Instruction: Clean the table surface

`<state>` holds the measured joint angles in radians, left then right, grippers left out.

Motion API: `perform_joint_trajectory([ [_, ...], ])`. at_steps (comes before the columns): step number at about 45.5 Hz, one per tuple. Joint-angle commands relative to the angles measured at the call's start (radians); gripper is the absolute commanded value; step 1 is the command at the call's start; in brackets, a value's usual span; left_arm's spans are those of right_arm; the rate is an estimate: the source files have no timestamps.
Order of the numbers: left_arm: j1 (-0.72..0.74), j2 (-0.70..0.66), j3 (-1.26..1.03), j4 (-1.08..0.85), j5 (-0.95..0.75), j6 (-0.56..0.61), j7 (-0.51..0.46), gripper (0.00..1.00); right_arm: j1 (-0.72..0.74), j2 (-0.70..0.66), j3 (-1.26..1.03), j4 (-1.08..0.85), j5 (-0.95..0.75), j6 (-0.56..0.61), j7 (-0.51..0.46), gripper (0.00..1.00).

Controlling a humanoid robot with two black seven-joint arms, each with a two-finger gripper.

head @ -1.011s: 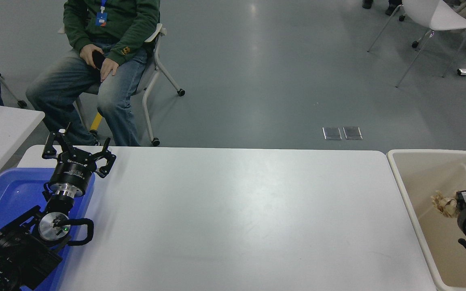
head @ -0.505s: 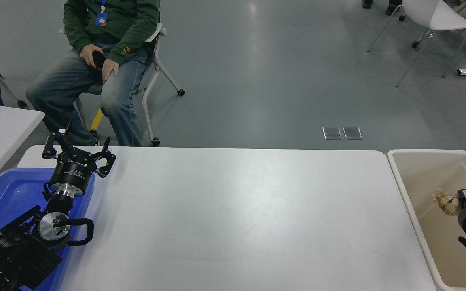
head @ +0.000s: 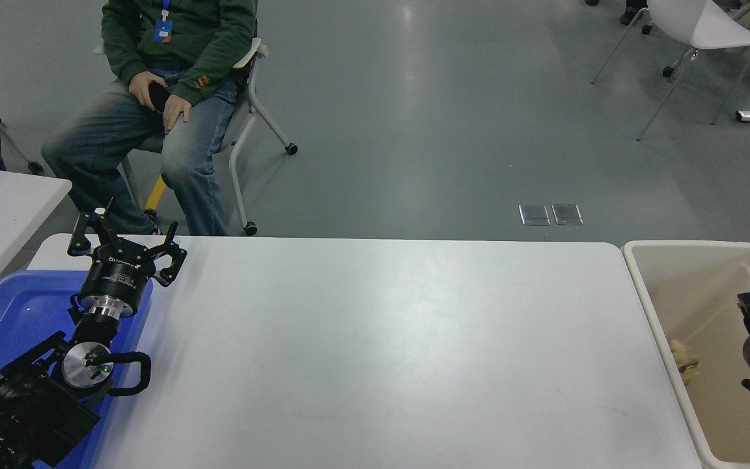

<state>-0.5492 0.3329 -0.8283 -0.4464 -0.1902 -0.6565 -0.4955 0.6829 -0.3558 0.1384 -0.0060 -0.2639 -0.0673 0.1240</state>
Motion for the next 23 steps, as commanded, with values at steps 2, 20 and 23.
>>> perform_joint_trajectory([
  [2,0.0,0.0,0.0,0.0,0.0,0.0,0.0,1.0,0.004,0.0,0.007,0.003,0.0,0.006,-0.001,1.0],
  [20,0.0,0.0,0.0,0.0,0.0,0.0,0.0,1.0,0.006,-0.002,0.026,0.003,0.003,0.015,-0.003,1.0],
  [23,0.0,0.0,0.0,0.0,0.0,0.0,0.0,1.0,0.015,-0.005,0.027,0.003,0.003,0.015,-0.003,1.0],
])
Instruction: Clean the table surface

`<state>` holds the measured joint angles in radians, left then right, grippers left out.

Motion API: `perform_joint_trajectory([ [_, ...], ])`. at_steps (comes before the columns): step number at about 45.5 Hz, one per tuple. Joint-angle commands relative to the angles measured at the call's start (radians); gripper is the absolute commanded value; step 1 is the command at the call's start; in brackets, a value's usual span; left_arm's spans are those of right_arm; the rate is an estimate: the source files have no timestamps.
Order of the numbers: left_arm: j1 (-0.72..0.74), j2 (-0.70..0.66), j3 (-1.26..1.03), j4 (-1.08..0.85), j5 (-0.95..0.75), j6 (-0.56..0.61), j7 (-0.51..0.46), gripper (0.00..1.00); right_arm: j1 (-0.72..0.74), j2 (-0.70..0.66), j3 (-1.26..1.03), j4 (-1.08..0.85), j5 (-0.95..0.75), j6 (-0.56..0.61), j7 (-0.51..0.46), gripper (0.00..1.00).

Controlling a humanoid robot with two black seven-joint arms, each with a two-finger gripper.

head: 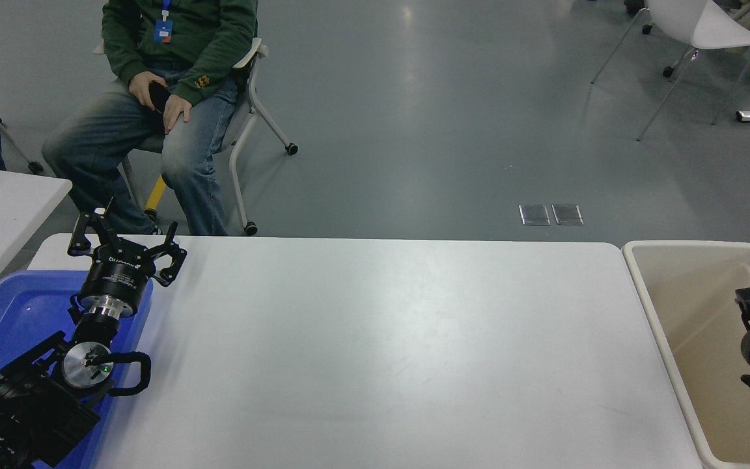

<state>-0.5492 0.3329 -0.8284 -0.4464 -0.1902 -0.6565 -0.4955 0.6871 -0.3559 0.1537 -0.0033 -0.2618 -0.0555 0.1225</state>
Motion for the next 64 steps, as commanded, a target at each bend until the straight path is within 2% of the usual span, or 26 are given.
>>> perform_joint_trajectory([
  [1,0.0,0.0,0.0,0.0,0.0,0.0,0.0,1.0,0.017,-0.006,0.013,0.0,0.001,0.003,-0.001,1.0],
  [10,0.0,0.0,0.0,0.0,0.0,0.0,0.0,1.0,0.029,-0.006,0.015,0.003,0.004,0.005,-0.001,1.0],
  [15,0.0,0.0,0.0,0.0,0.0,0.0,0.0,1.0,0.032,-0.031,0.041,0.02,0.067,0.043,-0.001,1.0],
  [20,0.0,0.0,0.0,0.0,0.0,0.0,0.0,1.0,0.032,-0.074,0.137,0.083,0.116,0.105,-0.001,1.0],
  [33,0.0,0.0,0.0,0.0,0.0,0.0,0.0,1.0,0.028,-0.106,0.437,0.221,0.118,0.123,0.006,1.0],
  [44,0.0,0.0,0.0,0.0,0.0,0.0,0.0,1.0,-0.044,-0.118,0.67,0.42,0.118,0.132,0.055,1.0],
  [55,0.0,0.0,0.0,0.0,0.0,0.0,0.0,1.0,-0.081,-0.098,0.688,0.581,0.108,0.14,0.06,1.0],
  [64,0.0,0.0,0.0,0.0,0.0,0.0,0.0,1.0,-0.221,-0.071,0.842,0.813,0.118,0.177,0.06,1.0],
])
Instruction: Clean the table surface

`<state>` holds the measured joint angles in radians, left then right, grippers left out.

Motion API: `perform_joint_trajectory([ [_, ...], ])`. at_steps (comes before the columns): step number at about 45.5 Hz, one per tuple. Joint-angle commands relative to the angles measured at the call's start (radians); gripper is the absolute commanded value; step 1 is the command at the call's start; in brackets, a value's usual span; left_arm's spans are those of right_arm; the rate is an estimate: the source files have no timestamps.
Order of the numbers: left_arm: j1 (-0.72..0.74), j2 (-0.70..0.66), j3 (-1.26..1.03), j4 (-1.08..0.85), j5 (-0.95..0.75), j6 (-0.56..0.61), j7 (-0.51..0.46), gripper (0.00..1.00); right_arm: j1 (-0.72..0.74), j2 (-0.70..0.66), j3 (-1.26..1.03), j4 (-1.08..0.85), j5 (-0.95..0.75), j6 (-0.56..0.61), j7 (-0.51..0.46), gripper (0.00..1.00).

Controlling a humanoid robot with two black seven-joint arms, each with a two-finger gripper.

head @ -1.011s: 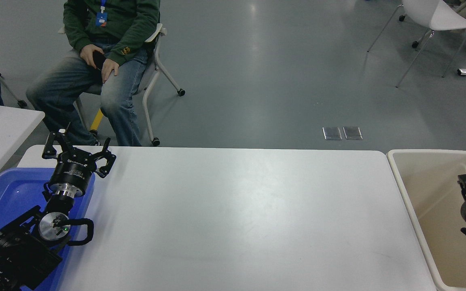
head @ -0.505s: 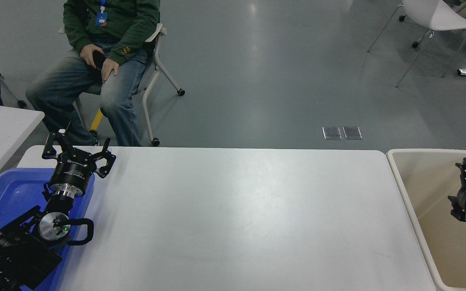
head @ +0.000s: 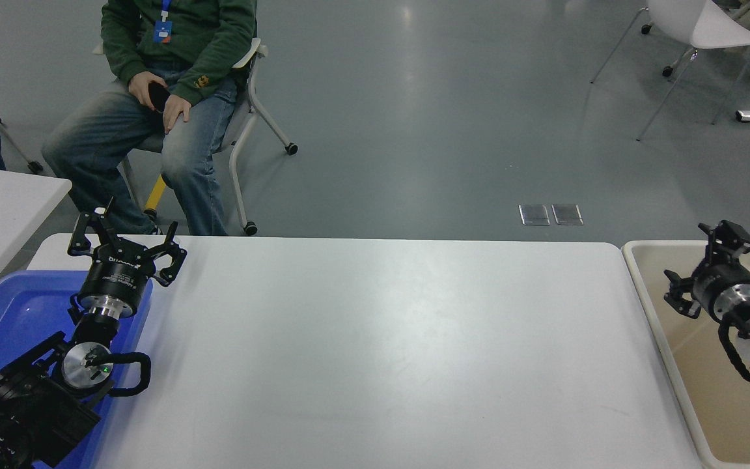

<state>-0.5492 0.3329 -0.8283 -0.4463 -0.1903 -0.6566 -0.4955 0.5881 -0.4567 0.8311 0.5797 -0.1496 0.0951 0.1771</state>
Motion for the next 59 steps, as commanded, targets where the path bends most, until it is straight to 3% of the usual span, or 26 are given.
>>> perform_joint_trajectory([
  [1,0.0,0.0,0.0,0.0,0.0,0.0,0.0,1.0,-0.137,0.044,0.195,0.253,0.007,0.025,0.005,1.0],
  [16,0.0,0.0,0.0,0.0,0.0,0.0,0.0,1.0,-0.2,0.197,0.364,0.296,-0.021,0.005,0.016,1.0],
  [24,0.0,0.0,0.0,0.0,0.0,0.0,0.0,1.0,-0.188,0.225,0.39,0.296,-0.03,-0.012,0.074,1.0],
  [41,0.0,0.0,0.0,0.0,0.0,0.0,0.0,1.0,-0.177,0.239,0.367,0.29,-0.255,-0.048,0.127,1.0],
  [59,0.0,0.0,0.0,0.0,0.0,0.0,0.0,1.0,-0.117,0.319,0.373,0.233,-0.246,-0.072,0.159,1.0],
])
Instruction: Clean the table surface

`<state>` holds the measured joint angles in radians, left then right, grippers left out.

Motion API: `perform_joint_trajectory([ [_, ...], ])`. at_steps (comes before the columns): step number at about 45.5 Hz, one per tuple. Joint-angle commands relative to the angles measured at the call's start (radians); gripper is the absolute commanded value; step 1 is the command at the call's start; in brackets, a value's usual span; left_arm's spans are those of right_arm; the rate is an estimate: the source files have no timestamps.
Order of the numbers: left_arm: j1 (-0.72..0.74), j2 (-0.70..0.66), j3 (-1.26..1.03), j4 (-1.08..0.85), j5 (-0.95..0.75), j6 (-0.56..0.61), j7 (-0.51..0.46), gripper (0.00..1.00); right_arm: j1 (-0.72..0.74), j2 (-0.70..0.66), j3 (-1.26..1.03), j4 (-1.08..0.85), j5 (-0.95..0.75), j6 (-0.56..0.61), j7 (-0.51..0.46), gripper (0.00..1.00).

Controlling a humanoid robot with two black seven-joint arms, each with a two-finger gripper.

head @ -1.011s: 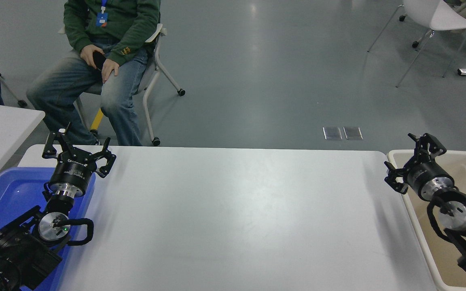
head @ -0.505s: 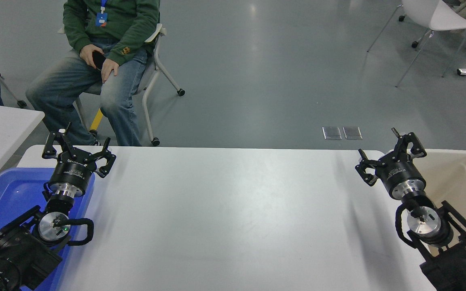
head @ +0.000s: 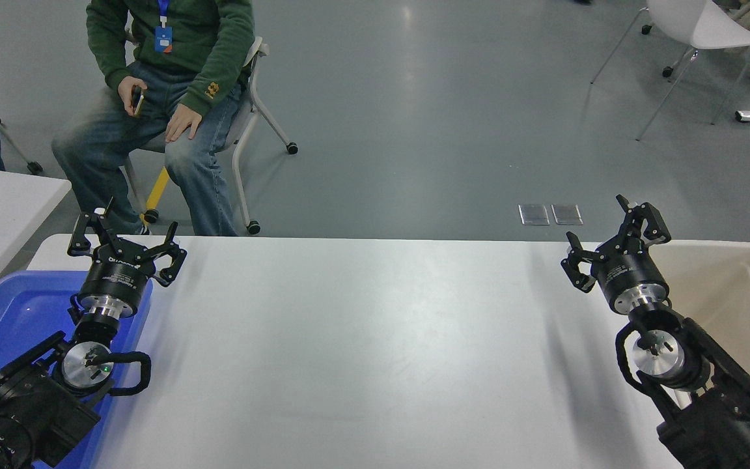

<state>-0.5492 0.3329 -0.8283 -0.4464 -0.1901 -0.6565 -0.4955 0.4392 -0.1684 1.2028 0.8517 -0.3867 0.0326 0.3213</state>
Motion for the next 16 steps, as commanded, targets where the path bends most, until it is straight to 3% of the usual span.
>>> perform_joint_trajectory([
  [1,0.0,0.0,0.0,0.0,0.0,0.0,0.0,1.0,0.035,0.03,0.0,-0.043,-0.008,-0.01,0.013,1.0],
  [16,0.0,0.0,0.0,0.0,0.0,0.0,0.0,1.0,0.035,0.029,-0.008,-0.072,-0.004,-0.002,0.015,1.0],
])
